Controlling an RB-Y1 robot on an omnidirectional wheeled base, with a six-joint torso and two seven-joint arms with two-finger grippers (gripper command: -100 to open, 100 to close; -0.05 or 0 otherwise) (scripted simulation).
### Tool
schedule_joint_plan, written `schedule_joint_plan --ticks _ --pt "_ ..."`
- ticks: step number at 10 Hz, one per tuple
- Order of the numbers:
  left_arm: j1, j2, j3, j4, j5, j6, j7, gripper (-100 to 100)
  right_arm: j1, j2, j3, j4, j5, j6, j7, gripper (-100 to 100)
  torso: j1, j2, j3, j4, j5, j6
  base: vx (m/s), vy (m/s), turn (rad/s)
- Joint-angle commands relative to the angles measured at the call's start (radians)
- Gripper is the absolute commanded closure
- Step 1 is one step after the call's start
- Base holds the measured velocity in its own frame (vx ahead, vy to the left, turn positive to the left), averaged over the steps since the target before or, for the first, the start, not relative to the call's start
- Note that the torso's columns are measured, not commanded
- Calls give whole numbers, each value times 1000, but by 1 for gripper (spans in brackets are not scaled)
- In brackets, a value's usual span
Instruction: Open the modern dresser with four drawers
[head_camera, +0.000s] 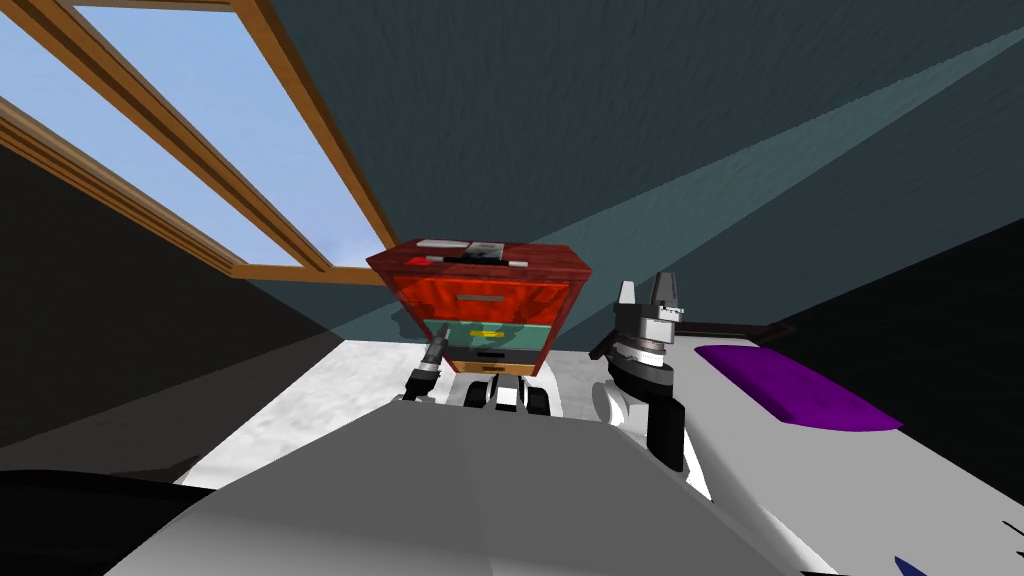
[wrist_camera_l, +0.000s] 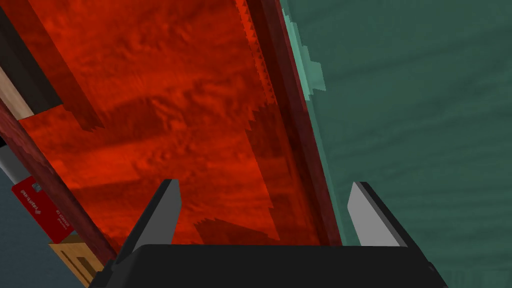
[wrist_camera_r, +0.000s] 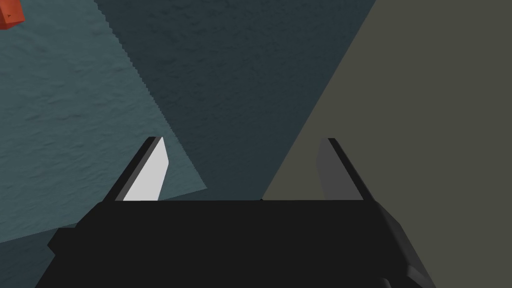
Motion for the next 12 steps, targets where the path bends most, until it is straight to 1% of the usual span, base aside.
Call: schedule_joint_plan --ticks 1,6,7,8,10,12 --pt "-11 -9 -3 60 -3 -17 -3 -100 0 0 0 0 0 0 0 0 0 0 0 0 0 0 20 -31 -5" --pt "-35 -45 -13 215 -12 -72 -13 -100 0 0 0 0 0 0 0 0 0 0 0 0 0 0 22 -28 -14" --pt "-35 -45 -13 215 -12 -72 -13 -100 0 0 0 0 0 0 0 0 1 0 0 0 0 0 21 -22 -3" --pt "-39 -54 -15 243 -13 -82 -15 -100 0 0 0 0 0 0 0 0 1 0 0 0 0 0 16 -18 -7" --pt "-47 -81 -18 293 -16 -99 -18 -100 0 0 0 0 0 0 0 0 1 1 1 0 0 0 15 -20 -13" --pt "-53 -119 -21 334 -18 -112 -20 -100 0 0 0 0 0 0 0 0 1 0 0 0 0 0 17 -23 -11"
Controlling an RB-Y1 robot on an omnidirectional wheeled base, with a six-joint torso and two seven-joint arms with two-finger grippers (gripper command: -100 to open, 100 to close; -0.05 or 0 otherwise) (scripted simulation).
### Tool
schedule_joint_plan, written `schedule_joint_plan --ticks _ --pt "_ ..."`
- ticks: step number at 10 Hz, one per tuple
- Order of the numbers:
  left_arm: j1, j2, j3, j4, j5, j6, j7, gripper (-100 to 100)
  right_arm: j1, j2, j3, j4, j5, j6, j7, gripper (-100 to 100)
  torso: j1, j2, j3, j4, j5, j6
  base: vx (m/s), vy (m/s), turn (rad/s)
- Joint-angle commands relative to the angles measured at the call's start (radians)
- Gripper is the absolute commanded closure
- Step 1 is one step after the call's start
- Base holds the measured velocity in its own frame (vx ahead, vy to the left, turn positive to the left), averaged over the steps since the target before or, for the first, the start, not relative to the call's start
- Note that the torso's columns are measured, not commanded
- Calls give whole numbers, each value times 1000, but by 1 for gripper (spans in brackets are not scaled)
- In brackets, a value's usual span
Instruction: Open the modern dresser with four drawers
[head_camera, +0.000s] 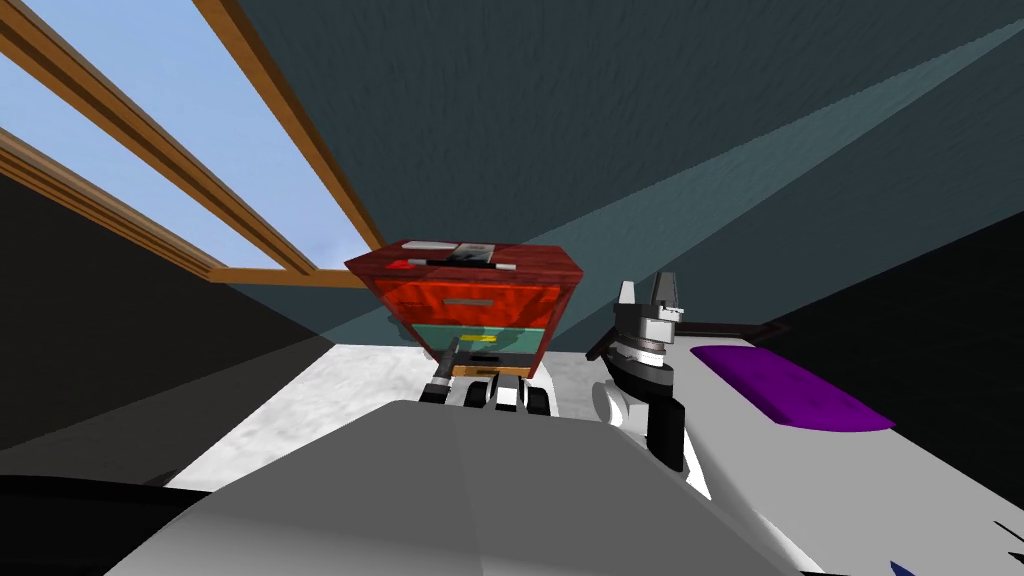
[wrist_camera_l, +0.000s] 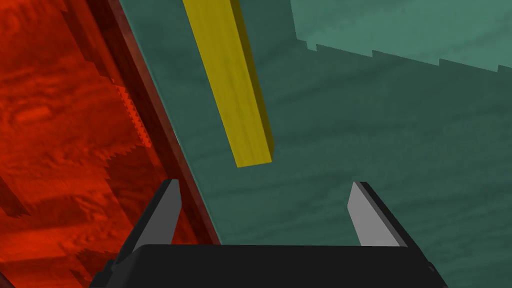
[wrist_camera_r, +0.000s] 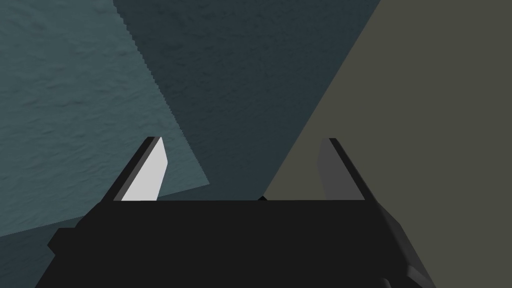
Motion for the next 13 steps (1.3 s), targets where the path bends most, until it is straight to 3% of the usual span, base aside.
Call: schedule_joint_plan --ticks 1,2,3,4,7,8,9,11,12,13 --pt "-5 -52 -3 49 -3 -21 -3 -100 0 0 0 0 0 0 0 0 0 0 0 0 0 0 16 -21 -6" --pt "-7 -71 -4 60 -3 -24 -3 -100 0 0 0 0 0 0 0 0 0 0 0 0 0 0 12 -15 -5" --pt "-13 -59 -2 63 -2 -26 -4 -100 0 0 0 0 0 0 0 0 1 0 0 0 0 0 5 -7 -1" --pt "-47 -88 5 67 4 5 -34 -100 0 0 0 0 0 0 0 0 1 1 0 0 0 0 -20 44 -79" --pt "-90 -122 13 71 12 44 -72 -100 0 0 0 0 0 0 0 0 2 1 1 0 1 0 -40 69 -53" --pt "-81 -112 12 76 11 29 -60 -100 0 0 0 0 0 0 0 0 0 1 0 0 0 0 -20 32 -16" --pt "-56 -95 6 68 6 13 -42 100 0 0 0 0 0 0 0 0 -2 -1 -1 0 -1 0 16 -35 83" --pt "-21 -68 0 64 -1 -18 -12 100 0 0 0 0 0 0 0 0 -3 -5 -3 -2 0 0 41 -79 69" --pt "-30 -78 1 64 1 -11 -24 100 0 0 0 0 0 0 0 0 -1 -4 -3 -2 0 0 23 -40 13" --pt "-28 -47 0 61 0 -9 -20 -100 0 0 0 0 0 0 0 0 3 -1 -1 0 1 0 4 -12 -2"
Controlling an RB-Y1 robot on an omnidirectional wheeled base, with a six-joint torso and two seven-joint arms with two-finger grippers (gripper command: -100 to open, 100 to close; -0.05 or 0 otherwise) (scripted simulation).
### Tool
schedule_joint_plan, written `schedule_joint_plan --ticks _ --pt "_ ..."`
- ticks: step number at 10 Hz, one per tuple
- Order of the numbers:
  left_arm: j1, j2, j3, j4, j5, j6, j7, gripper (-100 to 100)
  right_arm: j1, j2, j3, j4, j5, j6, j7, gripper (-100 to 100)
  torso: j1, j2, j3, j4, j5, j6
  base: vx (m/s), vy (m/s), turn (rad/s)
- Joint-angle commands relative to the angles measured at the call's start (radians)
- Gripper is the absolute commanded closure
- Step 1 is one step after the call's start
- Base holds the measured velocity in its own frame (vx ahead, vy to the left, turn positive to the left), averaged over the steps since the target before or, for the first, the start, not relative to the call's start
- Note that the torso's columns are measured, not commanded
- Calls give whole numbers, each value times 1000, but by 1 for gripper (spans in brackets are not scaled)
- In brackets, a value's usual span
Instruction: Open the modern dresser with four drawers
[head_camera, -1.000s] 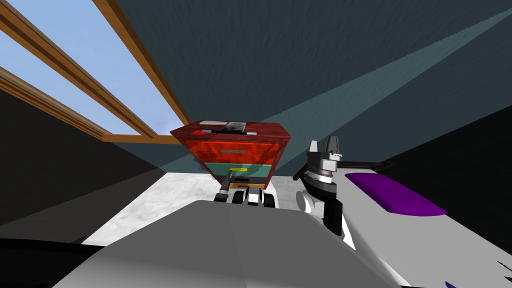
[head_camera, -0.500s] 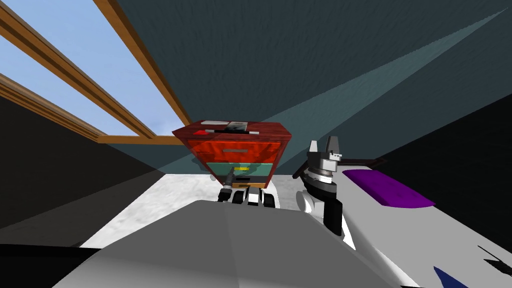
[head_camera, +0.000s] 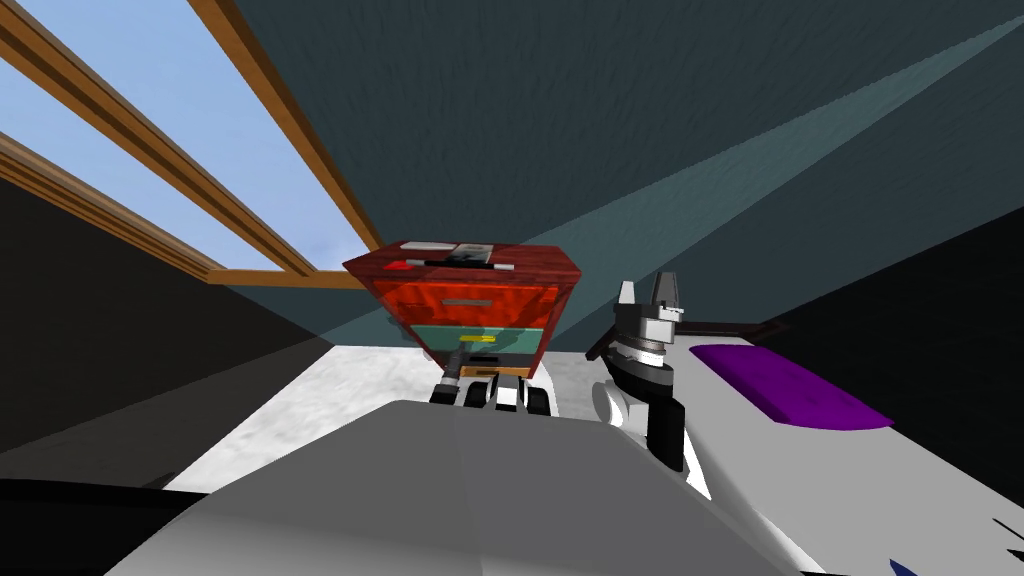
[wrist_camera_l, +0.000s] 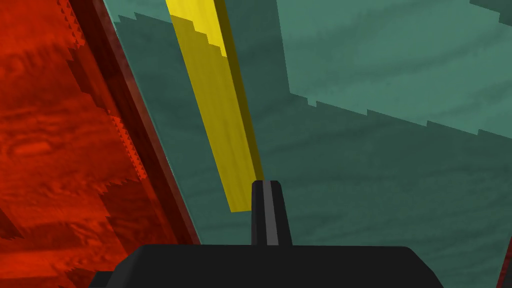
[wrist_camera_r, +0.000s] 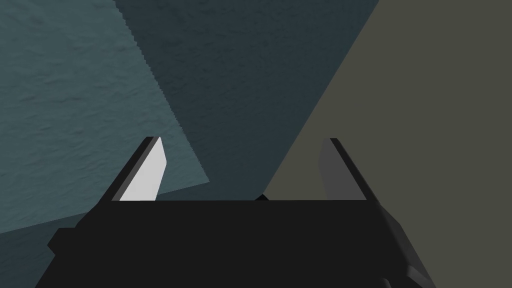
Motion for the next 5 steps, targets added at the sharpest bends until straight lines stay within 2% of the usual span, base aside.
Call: schedule_joint_plan --ticks 1,5 --pt "-1 49 0 -2 0 5 0 -100 0 0 0 0 0 0 0 0 1 3 2 1 0 0 0 0 0" --pt "-9 128 -1 -14 1 29 2 -100 0 0 0 0 0 0 0 0 -3 1 1 0 -1 0 -15 -2 2"
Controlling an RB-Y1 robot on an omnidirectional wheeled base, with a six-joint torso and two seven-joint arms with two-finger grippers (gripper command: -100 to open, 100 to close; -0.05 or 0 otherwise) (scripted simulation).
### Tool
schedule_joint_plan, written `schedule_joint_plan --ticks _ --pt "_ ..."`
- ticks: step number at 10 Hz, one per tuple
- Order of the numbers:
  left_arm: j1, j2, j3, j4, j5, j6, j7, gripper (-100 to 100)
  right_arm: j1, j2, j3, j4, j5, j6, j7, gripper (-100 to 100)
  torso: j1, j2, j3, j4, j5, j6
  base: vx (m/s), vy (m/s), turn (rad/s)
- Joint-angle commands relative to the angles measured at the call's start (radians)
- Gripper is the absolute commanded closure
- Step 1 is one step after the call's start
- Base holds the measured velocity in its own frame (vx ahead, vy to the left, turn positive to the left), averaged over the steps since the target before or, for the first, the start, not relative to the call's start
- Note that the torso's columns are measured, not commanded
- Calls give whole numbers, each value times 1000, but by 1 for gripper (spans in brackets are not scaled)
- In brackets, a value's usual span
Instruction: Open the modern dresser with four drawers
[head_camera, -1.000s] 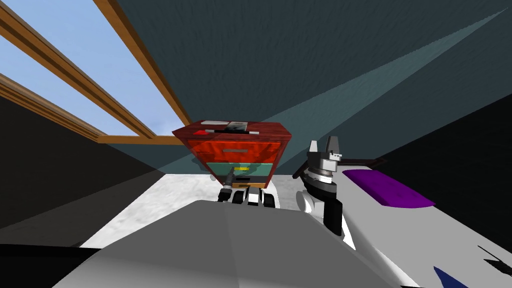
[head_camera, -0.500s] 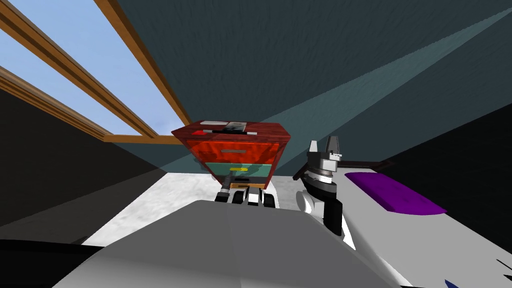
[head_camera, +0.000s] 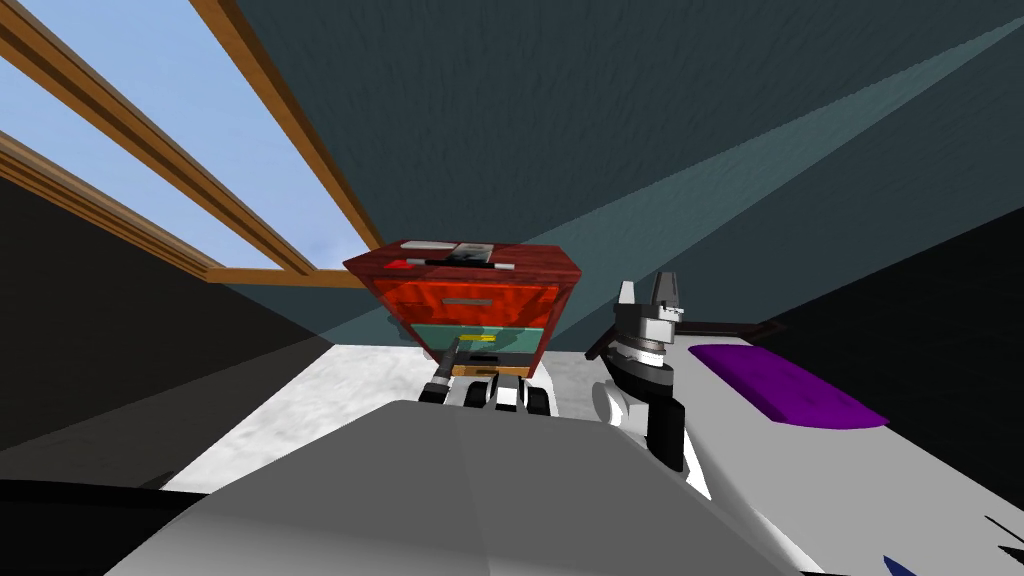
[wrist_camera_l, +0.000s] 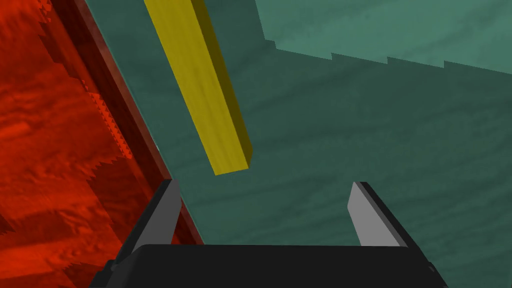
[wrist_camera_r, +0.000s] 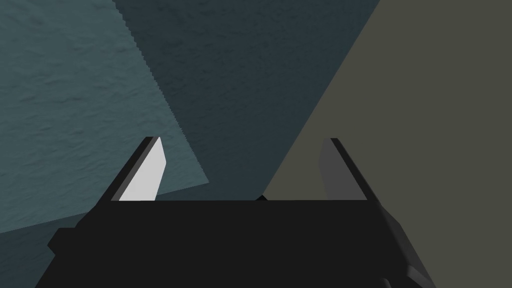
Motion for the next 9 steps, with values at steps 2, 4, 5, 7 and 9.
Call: schedule_joint_plan --ticks 2,4,5,7,9 --pt "-18 12 -2 -37 1 61 3 -100 0 0 0 0 0 0 0 0 0 1 0 0 0 0 -48 -25 9" --pt "-30 22 -2 -62 2 100 6 -100 0 0 0 0 0 0 0 0 -1 0 0 0 0 0 -55 -50 8" --pt "-33 -13 -3 -70 2 111 7 -100 0 0 0 0 0 0 0 0 0 0 0 0 0 0 -50 -29 8" --pt "-35 -51 -3 -74 2 116 7 -100 0 0 0 0 0 0 0 0 2 -1 -1 0 1 0 -26 -7 0" --pt "-36 -91 -3 -78 2 120 7 -100 0 0 0 0 0 0 0 0 1 -2 -1 0 0 0 -3 0 0"
